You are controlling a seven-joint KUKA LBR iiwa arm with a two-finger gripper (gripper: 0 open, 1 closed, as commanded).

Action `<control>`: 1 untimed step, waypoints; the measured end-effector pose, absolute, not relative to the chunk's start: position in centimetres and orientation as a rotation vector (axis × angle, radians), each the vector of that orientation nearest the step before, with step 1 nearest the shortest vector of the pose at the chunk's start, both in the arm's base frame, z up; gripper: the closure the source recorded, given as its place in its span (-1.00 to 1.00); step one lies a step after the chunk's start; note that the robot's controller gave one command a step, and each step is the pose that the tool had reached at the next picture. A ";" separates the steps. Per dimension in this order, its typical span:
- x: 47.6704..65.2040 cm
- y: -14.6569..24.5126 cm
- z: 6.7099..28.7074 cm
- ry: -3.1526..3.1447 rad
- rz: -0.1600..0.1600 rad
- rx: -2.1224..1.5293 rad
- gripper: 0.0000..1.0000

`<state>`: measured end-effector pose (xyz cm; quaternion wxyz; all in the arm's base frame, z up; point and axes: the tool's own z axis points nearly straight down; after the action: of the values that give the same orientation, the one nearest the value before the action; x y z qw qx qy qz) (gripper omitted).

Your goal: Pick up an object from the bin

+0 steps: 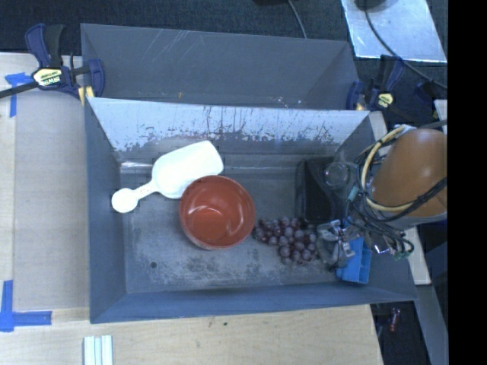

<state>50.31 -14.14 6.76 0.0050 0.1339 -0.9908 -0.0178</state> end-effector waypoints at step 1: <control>51.1 -13.5 7.7 -3.044 -0.047 0.834 1.00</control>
Offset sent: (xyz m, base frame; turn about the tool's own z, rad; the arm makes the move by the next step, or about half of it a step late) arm -0.0046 0.0174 0.0024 0.0336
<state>51.13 -13.52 7.73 -0.0075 0.2641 -0.9643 -0.0150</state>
